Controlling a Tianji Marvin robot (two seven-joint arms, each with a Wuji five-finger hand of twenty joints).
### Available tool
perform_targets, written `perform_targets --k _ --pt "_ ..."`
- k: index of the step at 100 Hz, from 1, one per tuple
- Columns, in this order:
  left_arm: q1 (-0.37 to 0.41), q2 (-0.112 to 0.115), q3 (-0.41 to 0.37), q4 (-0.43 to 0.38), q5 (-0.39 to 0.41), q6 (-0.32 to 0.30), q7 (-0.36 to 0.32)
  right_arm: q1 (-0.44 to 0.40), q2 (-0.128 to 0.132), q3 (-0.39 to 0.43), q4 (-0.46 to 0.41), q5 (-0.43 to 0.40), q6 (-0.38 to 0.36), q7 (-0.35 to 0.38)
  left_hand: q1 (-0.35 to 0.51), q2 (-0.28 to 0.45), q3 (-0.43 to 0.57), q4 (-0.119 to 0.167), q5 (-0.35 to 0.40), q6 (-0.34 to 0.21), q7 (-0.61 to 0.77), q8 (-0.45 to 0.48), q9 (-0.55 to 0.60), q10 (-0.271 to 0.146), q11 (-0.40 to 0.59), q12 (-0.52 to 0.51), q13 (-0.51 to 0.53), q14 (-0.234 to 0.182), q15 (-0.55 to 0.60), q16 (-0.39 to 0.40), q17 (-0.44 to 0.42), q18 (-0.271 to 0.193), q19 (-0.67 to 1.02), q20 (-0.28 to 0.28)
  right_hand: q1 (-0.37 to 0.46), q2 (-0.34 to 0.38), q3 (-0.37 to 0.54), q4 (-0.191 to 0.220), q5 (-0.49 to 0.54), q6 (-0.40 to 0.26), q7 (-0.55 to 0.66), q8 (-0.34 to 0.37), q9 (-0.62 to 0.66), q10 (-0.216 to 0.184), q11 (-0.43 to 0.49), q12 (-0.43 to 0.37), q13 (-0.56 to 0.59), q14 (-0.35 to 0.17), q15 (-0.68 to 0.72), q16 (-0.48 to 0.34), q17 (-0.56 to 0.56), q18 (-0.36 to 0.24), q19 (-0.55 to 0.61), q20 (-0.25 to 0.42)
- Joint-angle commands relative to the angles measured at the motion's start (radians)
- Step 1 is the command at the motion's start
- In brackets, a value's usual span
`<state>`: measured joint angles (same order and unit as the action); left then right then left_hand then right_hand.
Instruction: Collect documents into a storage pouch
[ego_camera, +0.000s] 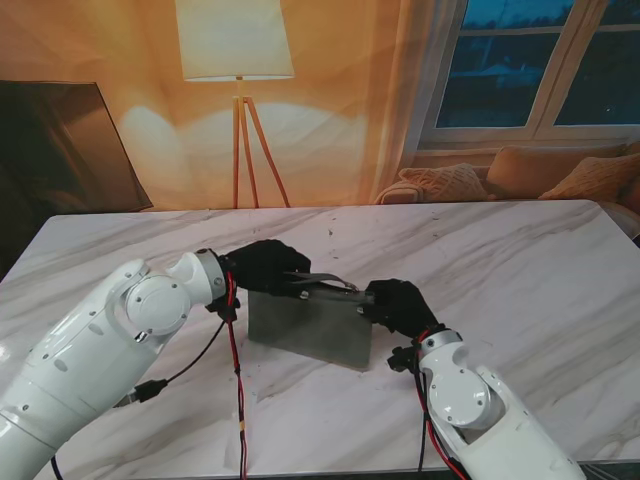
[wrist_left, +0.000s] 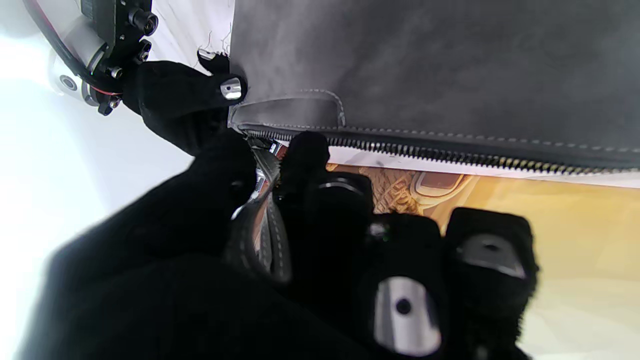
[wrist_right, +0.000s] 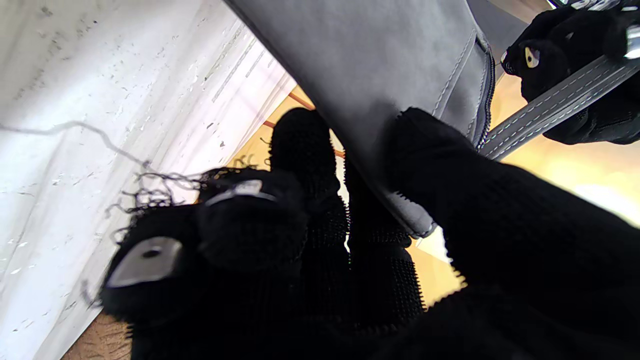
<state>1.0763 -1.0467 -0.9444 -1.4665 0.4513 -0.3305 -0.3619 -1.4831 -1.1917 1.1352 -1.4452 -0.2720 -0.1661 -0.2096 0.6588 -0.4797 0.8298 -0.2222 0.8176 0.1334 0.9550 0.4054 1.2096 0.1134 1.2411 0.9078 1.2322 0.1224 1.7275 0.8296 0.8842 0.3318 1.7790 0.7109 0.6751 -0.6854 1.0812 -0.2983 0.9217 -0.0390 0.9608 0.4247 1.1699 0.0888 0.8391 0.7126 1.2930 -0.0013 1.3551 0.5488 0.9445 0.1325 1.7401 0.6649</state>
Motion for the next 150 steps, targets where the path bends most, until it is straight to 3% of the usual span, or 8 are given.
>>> perform_targets --k 1,12,22,48,78,95,118,150 --pt "-0.003 -0.002 0.001 -0.003 -0.018 0.017 -0.036 -0.002 -0.001 -0.003 -0.003 0.001 0.010 0.015 -0.092 -0.039 0.065 -0.031 0.027 0.004 0.028 0.032 0.056 0.025 0.052 -0.008 0.039 -0.115 0.136 -0.002 0.034 -0.029 0.149 -0.022 0.061 0.030 0.064 0.027 0.045 -0.052 0.058 0.024 0.065 0.084 0.026 0.010 0.028 -0.074 0.004 0.012 0.021 -0.015 0.017 -0.005" --pt "-0.004 -0.002 0.002 -0.006 -0.054 0.041 -0.058 -0.003 -0.002 -0.005 -0.004 0.001 0.014 0.013 -0.254 0.099 0.076 0.061 0.049 0.031 0.023 0.116 0.054 0.010 0.054 -0.002 0.039 -0.138 0.138 -0.007 0.055 -0.041 0.171 -0.041 0.057 0.038 0.055 0.027 0.038 -0.057 0.052 0.024 0.059 0.076 0.031 0.010 0.029 -0.076 0.004 0.011 0.010 -0.023 0.024 0.002" --pt "0.003 -0.009 0.004 -0.006 -0.101 0.080 -0.058 0.000 -0.002 -0.008 -0.002 -0.002 0.013 0.010 -0.208 0.269 -0.056 0.091 0.078 0.058 -0.006 0.165 0.058 0.057 0.051 0.004 0.038 -0.086 0.142 0.015 0.060 0.020 0.171 -0.022 0.054 0.043 0.049 0.027 0.036 -0.062 0.050 0.024 0.055 0.071 0.034 0.009 0.029 -0.077 0.004 0.011 0.004 -0.029 0.029 0.006" --pt "0.011 -0.011 0.004 -0.021 -0.107 0.114 -0.060 0.002 -0.003 -0.011 0.001 -0.002 0.012 0.007 0.371 0.255 -0.506 0.091 -0.051 0.075 -0.057 0.041 -0.029 0.084 -0.006 0.019 0.038 -0.049 0.108 -0.010 -0.039 0.019 0.086 0.072 0.051 0.055 0.036 0.028 0.030 -0.069 0.044 0.023 0.046 0.063 0.038 0.003 0.028 -0.077 -0.003 0.006 -0.007 -0.036 0.027 0.008" --pt "0.016 -0.011 -0.006 -0.029 -0.084 0.096 -0.044 0.000 0.000 -0.009 -0.003 0.000 0.018 0.022 0.448 0.140 -0.317 0.061 -0.085 -0.079 -0.021 0.067 -0.107 0.146 -0.150 -0.018 -0.019 0.045 -0.034 0.038 -0.147 0.030 -0.019 0.174 -0.020 0.062 0.014 0.025 -0.064 -0.128 -0.002 -0.023 -0.080 -0.012 -0.011 -0.042 -0.059 -0.076 -0.044 -0.004 -0.127 -0.074 0.007 0.032" --pt "0.024 -0.016 -0.004 -0.030 -0.074 0.086 -0.014 0.001 0.006 -0.015 -0.005 0.004 0.010 0.045 0.452 0.136 -0.301 0.057 -0.091 -0.097 0.002 0.111 -0.068 0.153 -0.181 -0.065 0.032 0.041 -0.073 0.008 -0.069 0.051 0.018 0.103 -0.121 -0.033 0.086 0.004 -0.136 -0.139 -0.032 -0.063 -0.124 -0.031 -0.013 -0.020 -0.083 -0.091 -0.029 0.009 -0.146 -0.089 0.009 0.051" --pt "0.026 -0.016 -0.010 -0.029 -0.039 0.064 0.005 0.009 -0.002 -0.039 -0.001 0.003 0.010 0.021 0.524 0.187 -0.326 0.101 -0.095 -0.113 0.038 0.174 -0.254 0.184 -0.419 -0.077 -0.106 0.093 -0.177 0.051 -0.192 0.028 -0.067 0.144 0.105 0.157 -0.034 0.059 0.039 -0.184 0.015 -0.050 -0.107 -0.003 0.001 0.015 -0.069 -0.114 -0.006 0.014 -0.128 -0.092 0.022 0.056" --pt "0.060 -0.017 -0.051 -0.036 0.041 0.032 0.062 0.008 -0.013 -0.034 -0.002 -0.004 0.033 -0.025 0.632 0.196 -0.241 0.116 0.031 -0.108 0.188 0.349 -0.321 0.163 -0.481 0.031 -0.054 0.019 -0.096 0.050 -0.019 -0.062 0.140 0.174 0.145 0.045 0.062 0.062 0.177 -0.143 -0.003 0.049 -0.018 0.077 -0.046 -0.051 0.031 -0.109 -0.055 -0.003 0.033 -0.036 -0.033 -0.024"
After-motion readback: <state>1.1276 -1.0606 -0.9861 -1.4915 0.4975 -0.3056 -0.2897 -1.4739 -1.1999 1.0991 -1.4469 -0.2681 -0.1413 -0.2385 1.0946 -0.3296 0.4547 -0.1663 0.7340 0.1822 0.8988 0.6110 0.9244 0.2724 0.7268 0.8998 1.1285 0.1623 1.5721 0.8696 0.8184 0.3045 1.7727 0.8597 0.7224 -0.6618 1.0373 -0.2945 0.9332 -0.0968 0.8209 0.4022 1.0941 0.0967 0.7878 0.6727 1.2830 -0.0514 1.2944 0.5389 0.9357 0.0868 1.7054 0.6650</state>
